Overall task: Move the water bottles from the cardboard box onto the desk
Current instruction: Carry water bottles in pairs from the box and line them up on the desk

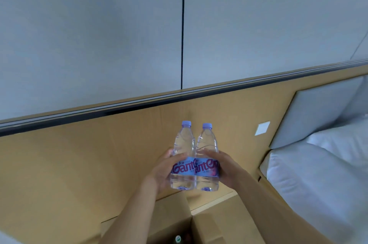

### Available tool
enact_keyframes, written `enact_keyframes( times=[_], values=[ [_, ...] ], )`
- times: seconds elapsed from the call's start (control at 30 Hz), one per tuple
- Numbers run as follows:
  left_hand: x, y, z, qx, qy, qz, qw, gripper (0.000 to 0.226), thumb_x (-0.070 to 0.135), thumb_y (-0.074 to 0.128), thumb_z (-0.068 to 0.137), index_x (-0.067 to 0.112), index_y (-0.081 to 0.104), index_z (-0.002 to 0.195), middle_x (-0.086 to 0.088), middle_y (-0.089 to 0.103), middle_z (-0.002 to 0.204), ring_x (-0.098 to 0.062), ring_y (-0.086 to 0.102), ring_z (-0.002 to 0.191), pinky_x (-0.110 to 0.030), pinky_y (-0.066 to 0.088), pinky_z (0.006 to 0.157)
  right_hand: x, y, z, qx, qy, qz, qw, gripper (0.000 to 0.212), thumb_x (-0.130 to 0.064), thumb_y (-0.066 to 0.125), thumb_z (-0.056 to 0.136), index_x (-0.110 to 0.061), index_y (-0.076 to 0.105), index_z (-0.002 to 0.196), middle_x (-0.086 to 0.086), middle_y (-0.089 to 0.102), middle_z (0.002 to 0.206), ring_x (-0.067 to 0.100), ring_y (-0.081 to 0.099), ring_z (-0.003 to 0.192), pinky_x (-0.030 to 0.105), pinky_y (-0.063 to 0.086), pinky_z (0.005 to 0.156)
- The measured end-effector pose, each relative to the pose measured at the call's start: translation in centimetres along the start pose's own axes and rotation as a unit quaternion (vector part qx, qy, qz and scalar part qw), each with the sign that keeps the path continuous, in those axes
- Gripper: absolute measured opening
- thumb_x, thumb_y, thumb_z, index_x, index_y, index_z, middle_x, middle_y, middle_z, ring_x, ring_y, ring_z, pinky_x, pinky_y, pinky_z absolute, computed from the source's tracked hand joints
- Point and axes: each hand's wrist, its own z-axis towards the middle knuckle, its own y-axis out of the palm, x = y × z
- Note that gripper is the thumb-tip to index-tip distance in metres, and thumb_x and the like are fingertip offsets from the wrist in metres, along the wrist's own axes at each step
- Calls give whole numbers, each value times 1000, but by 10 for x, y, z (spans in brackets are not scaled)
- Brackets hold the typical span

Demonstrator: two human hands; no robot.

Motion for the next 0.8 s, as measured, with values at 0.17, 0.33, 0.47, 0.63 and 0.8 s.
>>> enact_keyframes(
  times=[0.17, 0.33, 0.47, 0.63, 0.8],
  values=[
    [-9, 20, 9, -49, -16, 6, 999, 62, 26, 82, 75, 17, 54, 129, -24, 72, 113, -36, 71, 98, -55, 58, 87, 3, -12, -33, 65, -8, 19, 998, 52, -27, 72, 91, 0, 56, 132, 24, 68, 120, 41, 66, 113, 50, 57, 91],
    [-30, 40, 11, -87, -39, 30, 995, 44, 22, 79, 84, 18, 58, 123, -21, 74, 106, -34, 72, 92, -52, 58, 88, 20, -22, -72, 107, -25, 78, 991, 50, -23, 70, 94, -10, 50, 138, 24, 65, 128, 43, 63, 118, 61, 48, 102],
    [-49, 58, 6, -129, -62, 47, 989, 40, 22, 79, 85, 17, 59, 119, -20, 75, 103, -35, 73, 91, -51, 60, 82, 38, -30, -104, 166, -32, 104, 980, 53, -24, 69, 95, -11, 47, 142, 26, 62, 131, 45, 60, 121, 63, 43, 107],
    [-70, 90, -11, -184, -70, 80, 977, 66, 37, 87, 63, 17, 59, 120, -20, 74, 103, -38, 72, 94, -59, 56, 90, 59, -36, -155, 234, -50, 114, 964, 64, -38, 74, 87, -17, 47, 141, 23, 66, 126, 41, 65, 116, 59, 48, 103],
    [-99, 132, -28, -239, -81, 115, 961, 70, 43, 87, 59, 18, 53, 115, -17, 74, 93, -37, 73, 87, -63, 55, 83, 80, -42, -221, 315, -82, 125, 937, 84, -48, 82, 72, -15, 47, 142, 23, 67, 125, 40, 65, 115, 56, 52, 99]
  ],
)
